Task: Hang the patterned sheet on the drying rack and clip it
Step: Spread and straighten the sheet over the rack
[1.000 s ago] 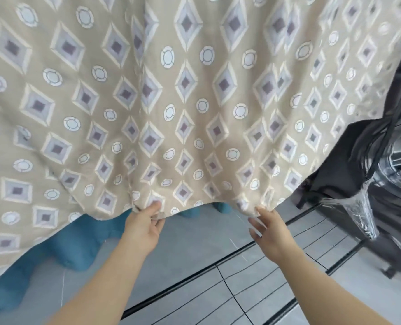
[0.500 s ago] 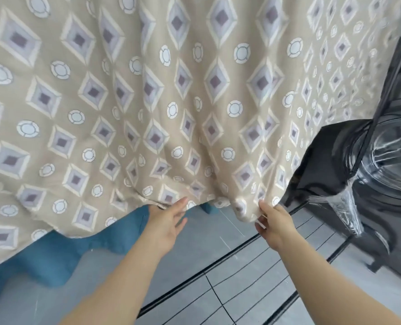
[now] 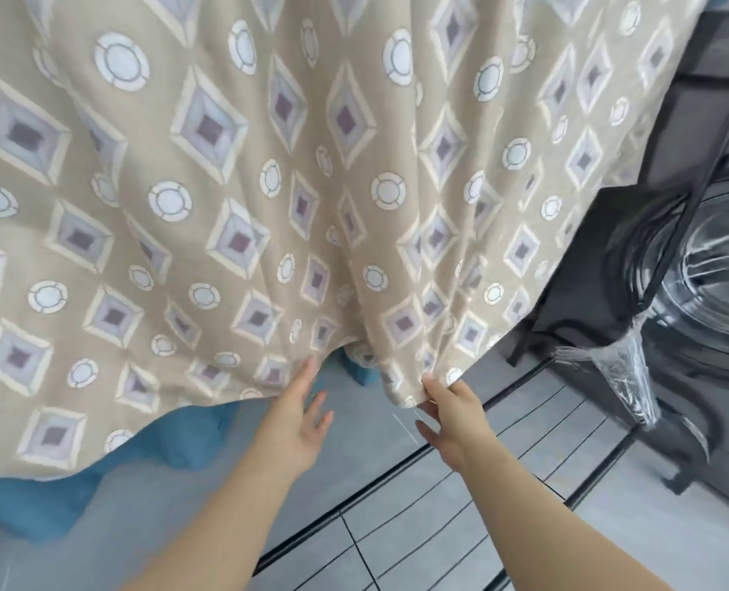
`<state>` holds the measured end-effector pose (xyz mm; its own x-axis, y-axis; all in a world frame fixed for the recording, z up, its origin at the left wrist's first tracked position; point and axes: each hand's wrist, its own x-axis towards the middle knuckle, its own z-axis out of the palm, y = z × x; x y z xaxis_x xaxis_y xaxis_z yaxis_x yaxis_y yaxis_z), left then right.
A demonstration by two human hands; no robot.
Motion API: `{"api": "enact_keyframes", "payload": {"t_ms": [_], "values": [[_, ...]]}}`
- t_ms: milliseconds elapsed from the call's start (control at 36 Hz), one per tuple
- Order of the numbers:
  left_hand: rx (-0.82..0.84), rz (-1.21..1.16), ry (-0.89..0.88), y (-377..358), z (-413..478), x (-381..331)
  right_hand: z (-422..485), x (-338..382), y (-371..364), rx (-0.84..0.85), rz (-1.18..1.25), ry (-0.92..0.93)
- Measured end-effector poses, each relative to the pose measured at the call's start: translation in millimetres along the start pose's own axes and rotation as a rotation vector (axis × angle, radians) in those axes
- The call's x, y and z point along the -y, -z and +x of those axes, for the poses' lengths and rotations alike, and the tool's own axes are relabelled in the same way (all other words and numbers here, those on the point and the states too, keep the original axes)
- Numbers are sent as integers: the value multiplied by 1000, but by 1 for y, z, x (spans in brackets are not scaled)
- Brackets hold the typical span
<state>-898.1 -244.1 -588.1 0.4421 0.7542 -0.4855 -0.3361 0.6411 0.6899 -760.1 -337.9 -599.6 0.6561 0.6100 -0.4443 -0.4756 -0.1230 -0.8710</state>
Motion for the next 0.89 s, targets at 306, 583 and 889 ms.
{"api": "enact_keyframes", "payload": {"t_ms": [306,583,889], "values": [[168,300,-168,-47,13,8,15,8,10,214,149,-94],[-57,201,-222,-43,32,1,40,103,44,58,634,61],[-124,337,-318,-53,45,18,47,48,54,-147,15,-31]]}}
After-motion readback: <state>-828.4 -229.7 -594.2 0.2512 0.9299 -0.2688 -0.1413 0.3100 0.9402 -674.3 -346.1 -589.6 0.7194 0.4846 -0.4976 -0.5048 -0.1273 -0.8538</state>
